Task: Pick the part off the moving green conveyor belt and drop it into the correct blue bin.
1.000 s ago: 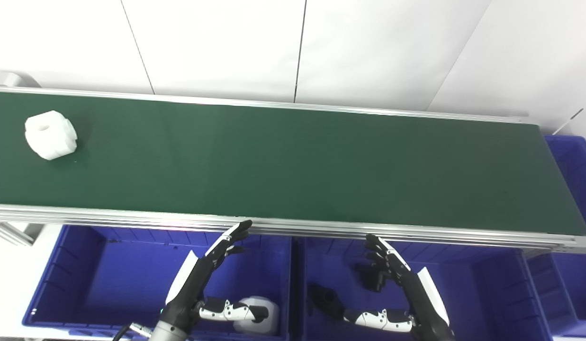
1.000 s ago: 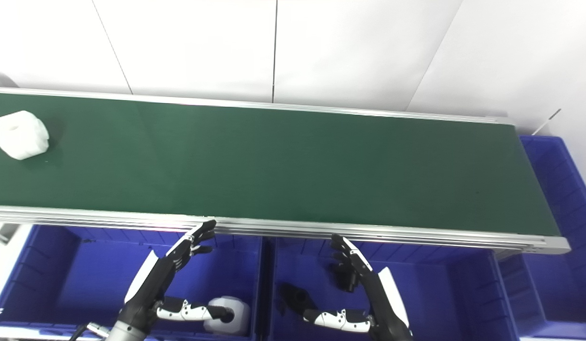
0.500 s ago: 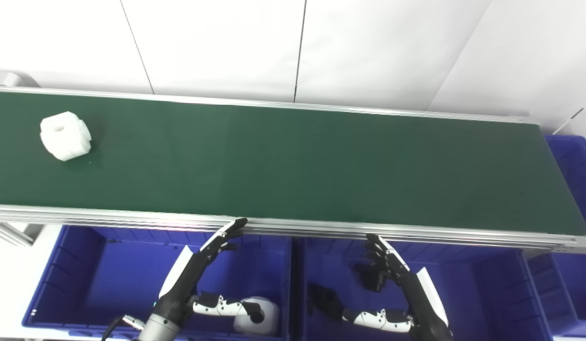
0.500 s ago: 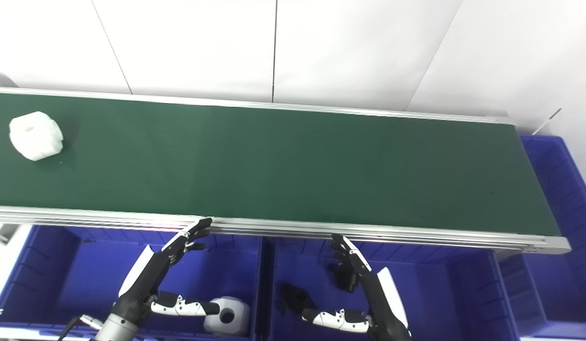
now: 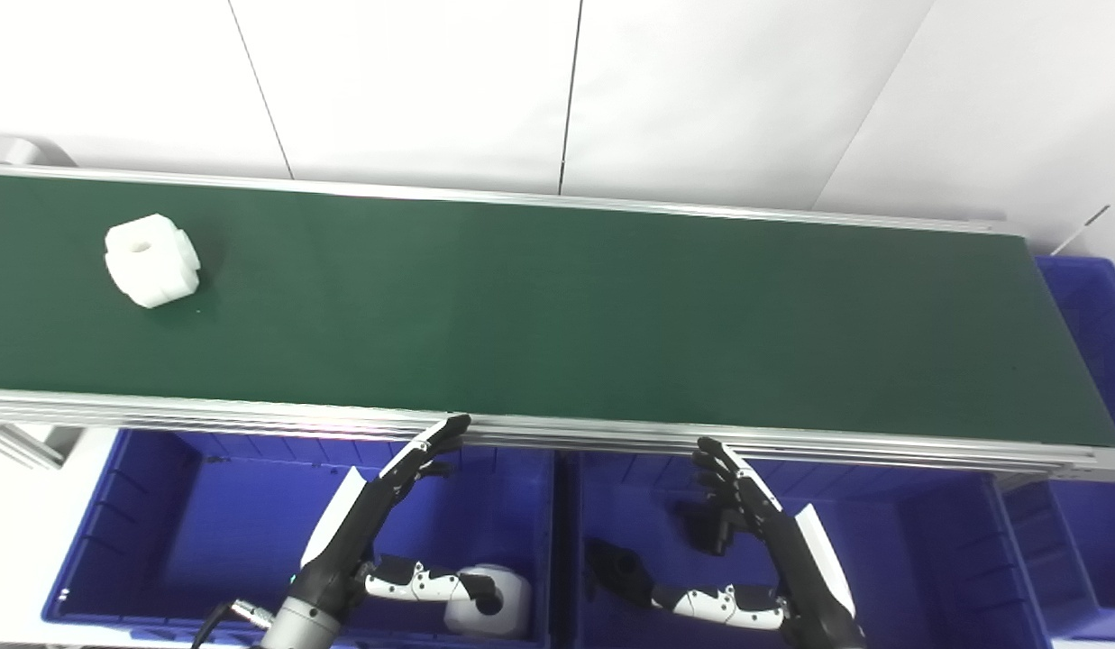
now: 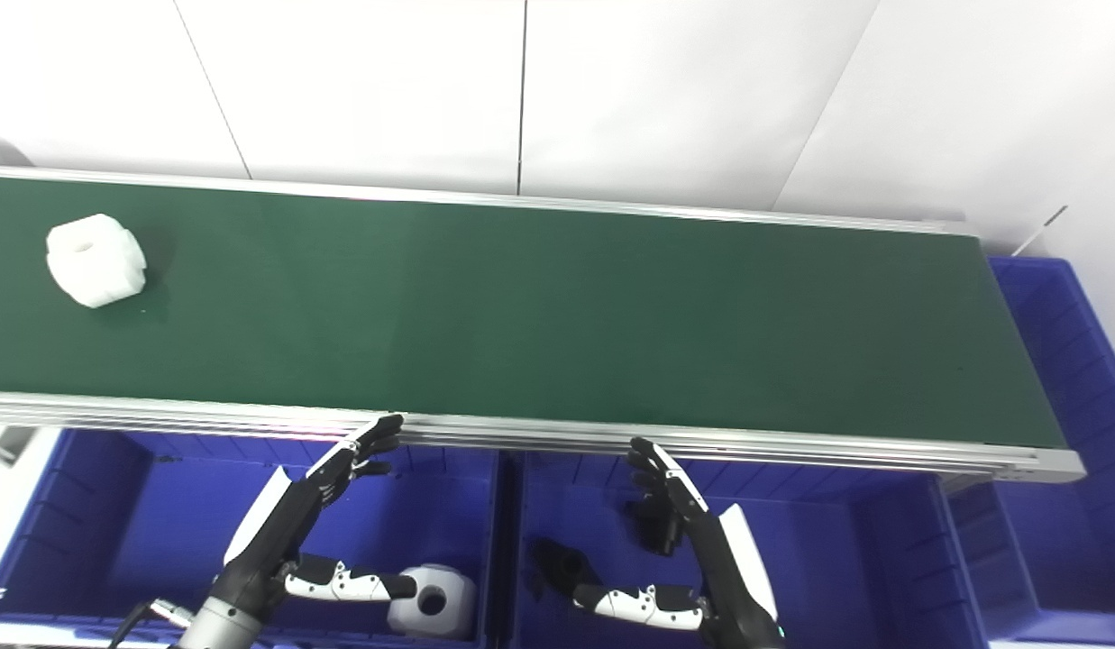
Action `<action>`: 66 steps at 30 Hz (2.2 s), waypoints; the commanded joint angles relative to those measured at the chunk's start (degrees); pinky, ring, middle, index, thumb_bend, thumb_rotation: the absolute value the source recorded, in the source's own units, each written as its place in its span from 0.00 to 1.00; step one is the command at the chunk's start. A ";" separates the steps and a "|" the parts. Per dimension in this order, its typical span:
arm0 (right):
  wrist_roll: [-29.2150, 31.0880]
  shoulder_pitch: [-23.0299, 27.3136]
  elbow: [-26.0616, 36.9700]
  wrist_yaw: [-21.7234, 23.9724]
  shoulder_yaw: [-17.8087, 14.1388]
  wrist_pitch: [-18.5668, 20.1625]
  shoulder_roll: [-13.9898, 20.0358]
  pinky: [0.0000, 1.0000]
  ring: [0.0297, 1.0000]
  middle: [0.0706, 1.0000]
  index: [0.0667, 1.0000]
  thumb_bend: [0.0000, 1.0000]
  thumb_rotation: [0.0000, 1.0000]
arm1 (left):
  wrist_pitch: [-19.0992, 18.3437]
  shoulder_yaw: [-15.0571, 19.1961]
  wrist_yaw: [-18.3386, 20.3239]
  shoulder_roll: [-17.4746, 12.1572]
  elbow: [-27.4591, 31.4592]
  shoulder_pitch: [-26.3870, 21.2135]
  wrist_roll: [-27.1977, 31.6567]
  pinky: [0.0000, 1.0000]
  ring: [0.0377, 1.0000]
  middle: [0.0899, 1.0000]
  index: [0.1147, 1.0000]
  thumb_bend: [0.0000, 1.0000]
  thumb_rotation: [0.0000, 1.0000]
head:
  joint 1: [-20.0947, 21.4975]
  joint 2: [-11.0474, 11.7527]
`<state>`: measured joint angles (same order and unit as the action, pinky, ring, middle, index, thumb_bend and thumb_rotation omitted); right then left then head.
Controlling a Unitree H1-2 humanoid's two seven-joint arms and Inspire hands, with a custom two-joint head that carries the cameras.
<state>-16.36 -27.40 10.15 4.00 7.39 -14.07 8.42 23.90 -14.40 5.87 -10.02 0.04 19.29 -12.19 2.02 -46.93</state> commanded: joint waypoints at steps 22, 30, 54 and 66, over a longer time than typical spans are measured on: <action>-0.39 -0.23 1.99 -0.34 -0.27 0.63 0.01 0.78 0.82 0.85 0.89 0.85 0.24 | 1.24 0.65 0.45 0.68 1.02 0.15 0.96 0.79 0.87 0.90 0.88 0.81 0.24 | -0.19 0.64; 0.52 -0.62 0.74 -0.16 -0.62 -0.65 0.93 0.78 0.83 0.86 0.90 0.84 0.25 | 2.53 -0.15 0.08 1.17 0.08 0.46 0.60 0.79 0.87 0.90 0.88 0.81 0.21 | -8.50 4.36; 0.79 1.11 -9.66 -2.81 -0.58 -8.77 1.96 0.74 0.81 0.85 0.89 0.87 0.26 | 3.01 -8.53 -10.90 -1.84 -6.61 -1.77 -1.44 0.74 0.85 0.88 0.85 0.86 0.20 | -11.15 15.39; -0.41 1.94 -11.58 -3.88 -0.12 -9.19 1.01 0.73 0.81 0.85 0.88 0.89 0.24 | 3.02 -12.07 -15.34 -4.04 -9.48 -3.78 -0.90 0.73 0.84 0.87 0.84 0.88 0.20 | -9.67 18.46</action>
<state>-16.86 -25.70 -2.14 1.15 7.22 -20.51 9.67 24.77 -26.11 -8.02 -13.69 -9.82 16.43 -13.58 -7.73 -28.74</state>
